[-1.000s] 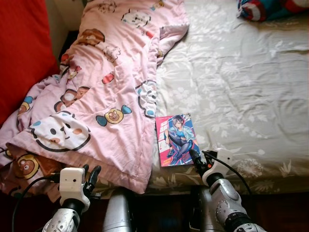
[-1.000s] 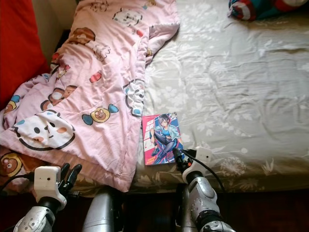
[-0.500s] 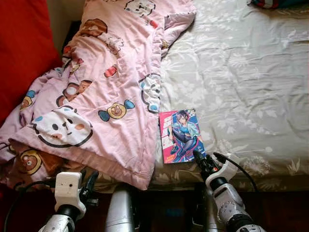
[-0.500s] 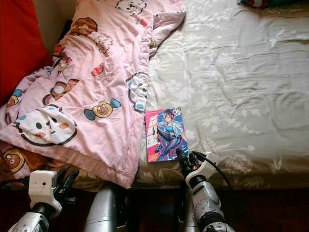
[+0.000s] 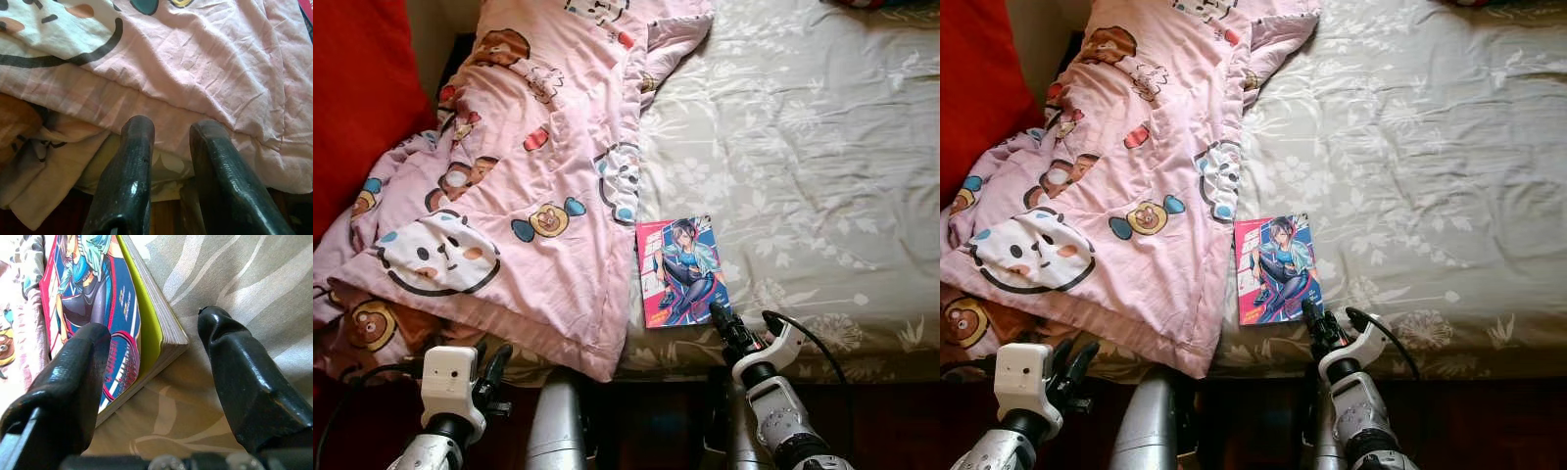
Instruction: Clean up the room
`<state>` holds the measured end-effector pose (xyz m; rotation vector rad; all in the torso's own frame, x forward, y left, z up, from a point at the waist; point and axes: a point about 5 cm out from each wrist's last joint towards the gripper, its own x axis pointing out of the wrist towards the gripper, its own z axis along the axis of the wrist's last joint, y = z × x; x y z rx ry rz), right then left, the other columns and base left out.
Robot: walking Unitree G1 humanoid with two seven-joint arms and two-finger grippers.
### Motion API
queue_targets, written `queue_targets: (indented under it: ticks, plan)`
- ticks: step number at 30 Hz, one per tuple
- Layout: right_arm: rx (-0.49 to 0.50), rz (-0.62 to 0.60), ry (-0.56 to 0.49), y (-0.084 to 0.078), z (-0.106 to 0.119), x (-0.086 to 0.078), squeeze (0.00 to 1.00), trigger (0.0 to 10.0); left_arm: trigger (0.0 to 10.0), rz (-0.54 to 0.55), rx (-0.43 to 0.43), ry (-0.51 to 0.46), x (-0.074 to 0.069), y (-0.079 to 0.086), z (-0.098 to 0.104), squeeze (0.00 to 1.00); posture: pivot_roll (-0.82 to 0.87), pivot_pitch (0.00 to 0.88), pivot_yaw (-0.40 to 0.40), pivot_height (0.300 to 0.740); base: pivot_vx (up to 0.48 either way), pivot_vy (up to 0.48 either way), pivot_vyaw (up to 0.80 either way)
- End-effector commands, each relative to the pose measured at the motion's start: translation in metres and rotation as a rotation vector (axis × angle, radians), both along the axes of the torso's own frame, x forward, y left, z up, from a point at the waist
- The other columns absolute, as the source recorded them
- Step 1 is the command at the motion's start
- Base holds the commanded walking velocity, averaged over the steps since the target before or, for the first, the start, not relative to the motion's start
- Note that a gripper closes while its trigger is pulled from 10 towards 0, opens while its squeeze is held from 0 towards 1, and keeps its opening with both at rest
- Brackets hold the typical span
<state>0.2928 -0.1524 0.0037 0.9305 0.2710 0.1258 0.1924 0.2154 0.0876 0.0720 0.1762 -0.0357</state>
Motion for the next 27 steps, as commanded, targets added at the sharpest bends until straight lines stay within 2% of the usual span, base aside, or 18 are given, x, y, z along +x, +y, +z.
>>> queue_targets:
  ticks: [1, 6, 8, 11, 19, 20, 22, 23, 24, 27]
  plan:
    - [0.062, 0.056, 0.101, 0.021, -0.018, -0.017, 0.00, 10.0, 10.0, 0.012, 0.010, 0.023, -0.005, 0.005, -0.001, 0.00, 0.26, 0.363, 0.107, 0.589, 0.000, 0.000, 0.00]
    - [0.088, 0.074, 0.115, 0.028, -0.019, -0.017, 0.00, 10.0, 10.0, 0.010, 0.014, 0.027, -0.006, 0.005, -0.001, 0.00, 0.26, 0.364, 0.111, 0.589, 0.000, 0.000, 0.00]
    - [0.087, 0.156, 0.097, 0.039, -0.017, -0.018, 0.00, 10.0, 10.0, 0.008, 0.016, 0.029, -0.007, 0.005, 0.000, 0.00, 0.26, 0.366, 0.111, 0.589, 0.000, 0.000, 0.00]
    - [0.099, 0.179, 0.094, 0.046, -0.016, -0.018, 0.00, 10.0, 10.0, 0.011, 0.018, 0.029, -0.007, 0.005, 0.000, 0.00, 0.26, 0.366, 0.111, 0.589, 0.000, 0.000, 0.00]
    - [0.085, 0.193, 0.097, 0.048, -0.016, -0.017, 0.00, 10.0, 10.0, 0.016, 0.020, 0.028, -0.007, 0.005, 0.001, 0.00, 0.26, 0.364, 0.107, 0.589, 0.000, 0.000, 0.00]
    - [0.086, 0.190, 0.095, 0.048, -0.016, -0.017, 0.00, 9.4, 10.0, 0.017, 0.020, 0.028, -0.007, 0.005, 0.001, 0.00, 0.26, 0.364, 0.106, 0.589, 0.000, 0.000, 0.00]
    - [0.084, 0.182, 0.093, 0.046, -0.016, -0.016, 0.00, 1.4, 10.0, 0.018, 0.021, 0.028, -0.006, 0.005, 0.001, 0.00, 0.26, 0.363, 0.105, 0.589, 0.000, 0.000, 0.00]
    - [0.082, 0.180, 0.094, 0.046, -0.016, -0.016, 0.00, 1.4, 10.0, 0.018, 0.021, 0.028, -0.006, 0.005, 0.001, 0.00, 0.26, 0.363, 0.105, 0.589, 0.000, 0.000, 0.00]
    - [0.081, 0.179, 0.094, 0.045, -0.016, -0.016, 0.00, 0.0, 10.0, 0.018, 0.021, 0.028, -0.006, 0.005, 0.001, 0.00, 0.26, 0.363, 0.105, 0.589, 0.000, 0.000, 0.00]
    - [0.085, 0.171, 0.092, 0.043, -0.016, -0.017, 0.00, 0.0, 10.0, 0.016, 0.022, 0.030, -0.006, 0.005, 0.000, 0.00, 0.26, 0.361, 0.104, 0.589, 0.000, 0.000, 0.00]
